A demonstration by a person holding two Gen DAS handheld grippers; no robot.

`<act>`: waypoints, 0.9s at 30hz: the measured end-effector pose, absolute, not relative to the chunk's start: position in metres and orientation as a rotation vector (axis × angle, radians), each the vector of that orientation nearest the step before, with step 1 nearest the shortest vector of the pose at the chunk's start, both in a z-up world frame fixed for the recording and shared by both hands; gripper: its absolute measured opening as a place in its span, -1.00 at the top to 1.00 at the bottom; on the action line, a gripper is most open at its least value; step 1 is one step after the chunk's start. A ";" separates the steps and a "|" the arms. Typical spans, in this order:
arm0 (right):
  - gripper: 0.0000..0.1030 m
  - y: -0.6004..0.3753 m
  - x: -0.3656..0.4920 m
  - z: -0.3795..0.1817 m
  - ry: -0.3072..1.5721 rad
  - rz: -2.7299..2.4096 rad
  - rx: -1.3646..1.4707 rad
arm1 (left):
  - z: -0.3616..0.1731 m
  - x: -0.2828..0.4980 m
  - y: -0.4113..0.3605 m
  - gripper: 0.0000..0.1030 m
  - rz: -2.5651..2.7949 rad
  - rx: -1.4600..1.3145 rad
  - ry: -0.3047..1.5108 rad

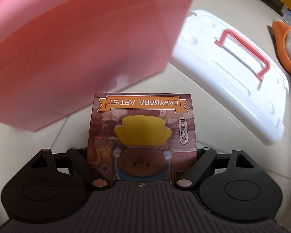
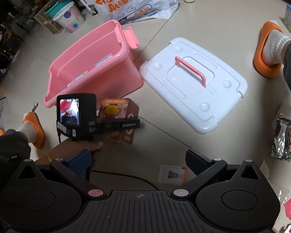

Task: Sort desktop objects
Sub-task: 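Grasp the brown capybara box with the left gripper and lift it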

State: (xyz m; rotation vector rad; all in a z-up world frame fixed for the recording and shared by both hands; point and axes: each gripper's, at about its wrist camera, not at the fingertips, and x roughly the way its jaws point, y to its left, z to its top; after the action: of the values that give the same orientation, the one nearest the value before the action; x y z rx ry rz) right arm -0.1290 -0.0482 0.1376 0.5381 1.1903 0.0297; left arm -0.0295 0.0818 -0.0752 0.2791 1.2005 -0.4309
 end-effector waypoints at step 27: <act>-0.99 -0.019 -0.145 0.135 1.213 0.081 0.312 | 0.096 -0.084 0.110 -0.65 -0.278 0.165 0.952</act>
State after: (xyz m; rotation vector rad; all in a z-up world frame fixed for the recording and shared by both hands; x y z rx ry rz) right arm -0.1454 -0.0185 0.1354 0.3118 1.2130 0.0811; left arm -0.0841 0.1103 0.0957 0.1645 0.9523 -0.2781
